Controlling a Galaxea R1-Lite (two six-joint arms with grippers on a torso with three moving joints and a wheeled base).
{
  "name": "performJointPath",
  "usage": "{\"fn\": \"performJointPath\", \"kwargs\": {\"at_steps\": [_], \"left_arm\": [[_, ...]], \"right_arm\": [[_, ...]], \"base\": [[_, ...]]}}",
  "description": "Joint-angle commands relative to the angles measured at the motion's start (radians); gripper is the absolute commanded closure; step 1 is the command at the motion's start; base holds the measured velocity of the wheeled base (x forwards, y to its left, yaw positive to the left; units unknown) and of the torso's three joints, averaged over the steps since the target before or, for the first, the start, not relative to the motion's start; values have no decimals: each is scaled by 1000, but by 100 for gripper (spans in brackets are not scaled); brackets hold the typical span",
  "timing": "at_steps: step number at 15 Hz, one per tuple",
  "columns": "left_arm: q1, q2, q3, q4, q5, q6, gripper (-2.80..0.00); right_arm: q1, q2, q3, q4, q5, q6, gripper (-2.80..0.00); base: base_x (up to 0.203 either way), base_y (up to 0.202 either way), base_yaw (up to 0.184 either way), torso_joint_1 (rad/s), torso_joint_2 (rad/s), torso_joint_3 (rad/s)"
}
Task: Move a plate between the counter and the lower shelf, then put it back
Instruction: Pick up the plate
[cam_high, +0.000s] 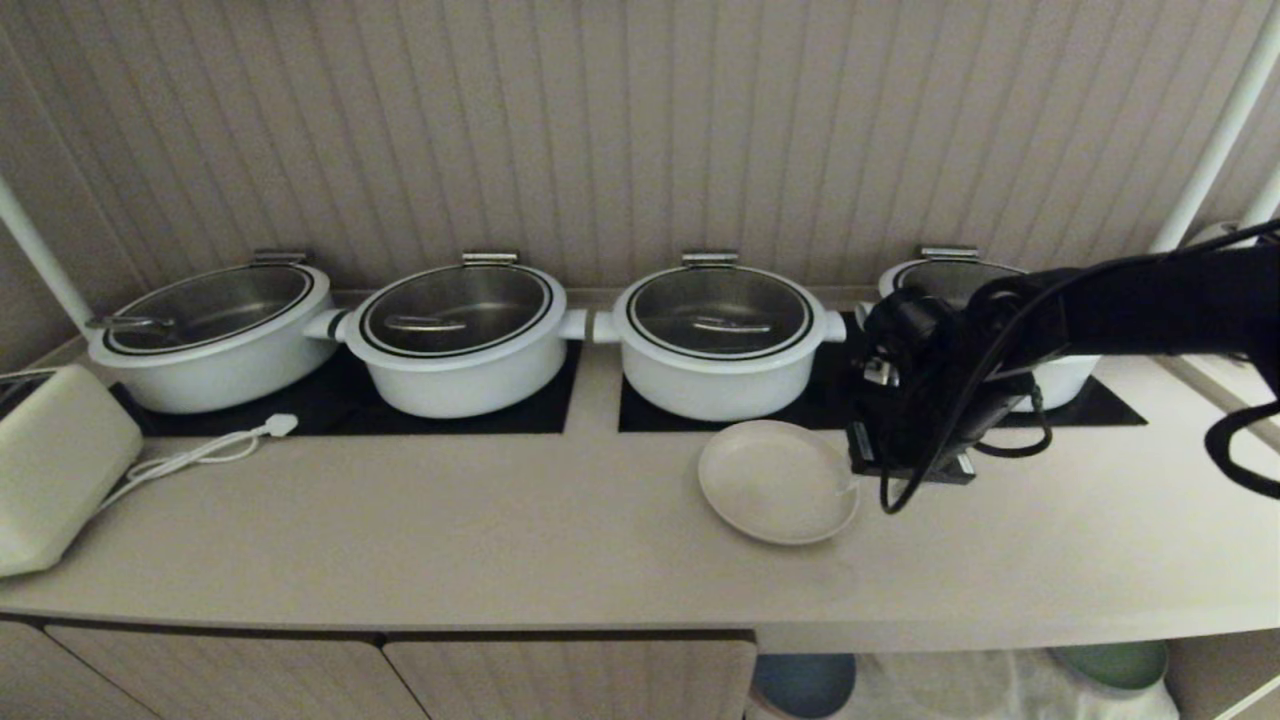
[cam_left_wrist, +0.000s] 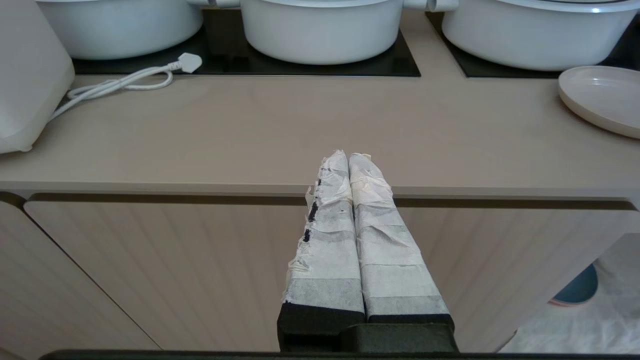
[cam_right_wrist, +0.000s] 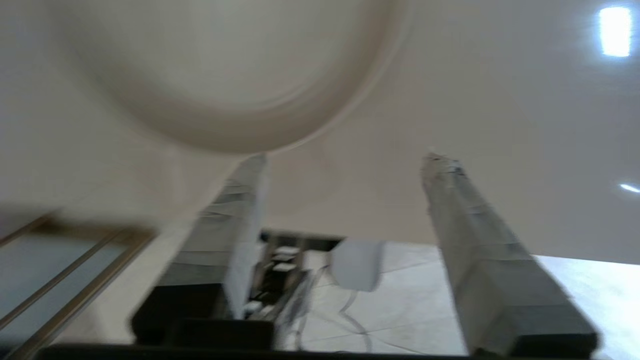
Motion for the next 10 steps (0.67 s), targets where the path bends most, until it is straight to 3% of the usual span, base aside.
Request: {"fn": "performJointPath", "kwargs": {"at_steps": [1,4,10], "left_arm": [[0,0,0,0,1,0,0],[0,0,0,0,1,0,0],[0,0,0,0,1,0,0]], "right_arm": [[-3,40,-16,4,-71,3,-280],[-3,78,-44,6,-149,4,-280],[-5,185,-167,7,-146,23,-280]], "base": [[0,0,0,0,0,0],[0,0,0,0,0,0],[0,0,0,0,0,0]]}}
